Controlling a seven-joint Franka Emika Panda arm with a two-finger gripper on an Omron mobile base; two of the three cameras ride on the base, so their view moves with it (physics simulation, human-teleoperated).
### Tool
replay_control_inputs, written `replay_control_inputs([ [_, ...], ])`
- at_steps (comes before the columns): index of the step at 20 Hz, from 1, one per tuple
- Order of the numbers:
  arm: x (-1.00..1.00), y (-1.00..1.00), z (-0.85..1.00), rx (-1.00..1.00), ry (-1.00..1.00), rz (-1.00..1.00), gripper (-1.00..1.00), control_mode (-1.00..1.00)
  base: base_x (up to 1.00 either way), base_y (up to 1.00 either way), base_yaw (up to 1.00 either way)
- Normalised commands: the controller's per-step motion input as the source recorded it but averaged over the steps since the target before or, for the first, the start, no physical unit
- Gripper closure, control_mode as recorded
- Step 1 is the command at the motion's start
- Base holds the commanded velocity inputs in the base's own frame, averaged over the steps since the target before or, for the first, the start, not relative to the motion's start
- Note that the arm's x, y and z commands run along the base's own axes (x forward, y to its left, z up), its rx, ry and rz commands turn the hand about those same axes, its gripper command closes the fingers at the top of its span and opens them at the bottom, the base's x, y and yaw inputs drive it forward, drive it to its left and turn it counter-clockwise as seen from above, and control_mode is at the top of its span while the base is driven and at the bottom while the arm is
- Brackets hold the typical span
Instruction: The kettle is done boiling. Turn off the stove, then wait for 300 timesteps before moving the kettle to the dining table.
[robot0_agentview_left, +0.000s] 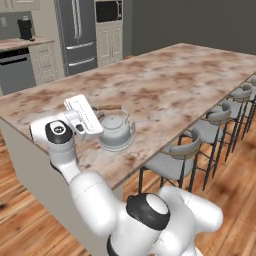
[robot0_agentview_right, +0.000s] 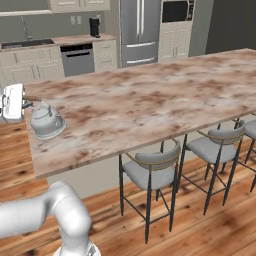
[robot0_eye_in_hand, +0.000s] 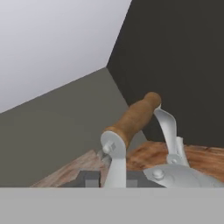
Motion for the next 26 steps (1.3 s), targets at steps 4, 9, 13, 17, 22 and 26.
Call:
replay_control_inputs([
  [4, 0.39, 0.0, -0.17, 0.05, 0.0, 0.04, 1.0, -1.0, 0.0, 0.0, 0.0],
  [9, 0.46, 0.0, -0.23, 0.0, 0.02, 0.03, 1.0, -1.0, 0.0, 0.0, 0.0],
  [13, 0.45, 0.0, -0.27, 0.0, 0.04, 0.03, 1.0, -1.0, 0.0, 0.0, 0.0],
  [17, 0.4, 0.0, -0.36, 0.0, 0.04, 0.01, 1.0, -1.0, 0.0, 0.0, 0.0],
  [22, 0.35, 0.01, -0.4, 0.0, 0.0, 0.01, 1.0, -1.0, 0.0, 0.0, 0.0],
  [26, 0.36, 0.0, -0.35, 0.0, 0.0, 0.03, 1.0, -1.0, 0.0, 0.0, 0.0],
])
